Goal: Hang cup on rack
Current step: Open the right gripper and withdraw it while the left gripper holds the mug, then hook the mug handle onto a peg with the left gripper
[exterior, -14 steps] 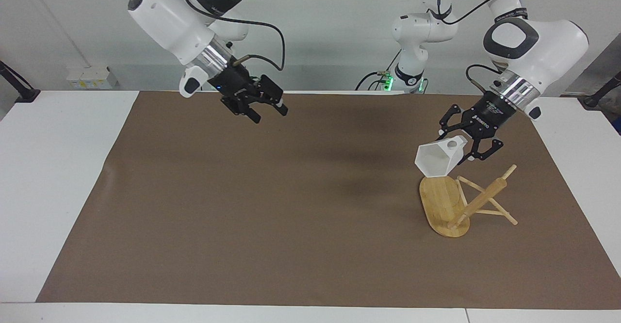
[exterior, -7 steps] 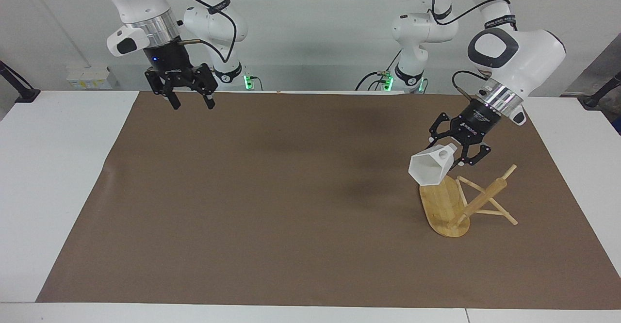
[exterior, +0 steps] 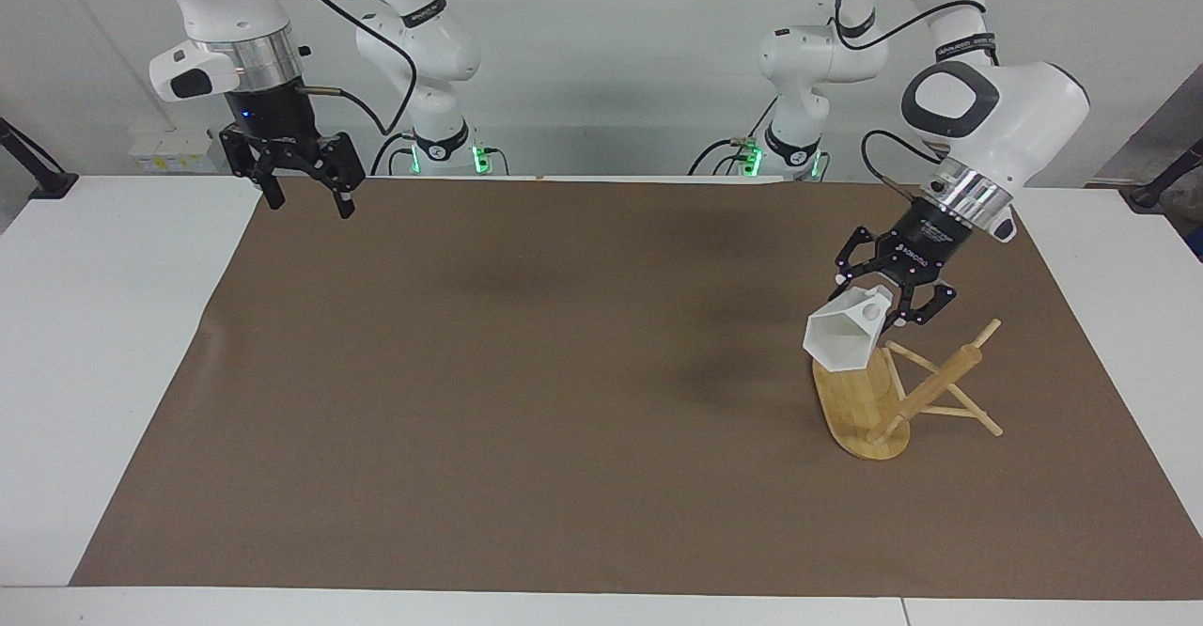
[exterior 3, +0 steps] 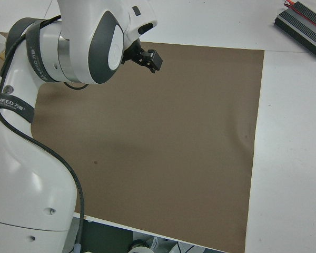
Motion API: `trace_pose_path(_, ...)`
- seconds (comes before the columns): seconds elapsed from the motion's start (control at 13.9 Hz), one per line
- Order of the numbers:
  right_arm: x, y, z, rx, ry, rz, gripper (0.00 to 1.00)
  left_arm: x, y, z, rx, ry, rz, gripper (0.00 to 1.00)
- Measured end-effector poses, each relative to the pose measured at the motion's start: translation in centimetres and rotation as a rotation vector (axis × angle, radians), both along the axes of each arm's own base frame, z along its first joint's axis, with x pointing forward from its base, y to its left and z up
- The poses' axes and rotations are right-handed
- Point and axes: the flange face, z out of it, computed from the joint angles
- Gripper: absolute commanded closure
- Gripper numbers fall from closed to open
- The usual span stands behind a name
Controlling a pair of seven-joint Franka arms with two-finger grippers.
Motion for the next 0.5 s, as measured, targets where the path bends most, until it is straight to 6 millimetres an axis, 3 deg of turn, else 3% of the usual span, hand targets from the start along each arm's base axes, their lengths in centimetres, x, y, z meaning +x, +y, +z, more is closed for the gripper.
trace_pose_path(0.5, -0.79, -1.37, -0.54, 0.002, 0.056, -0.013, 0.0, 0.18, -0.76, -1.15, 0.001, 0.006, 0.041, 1.0)
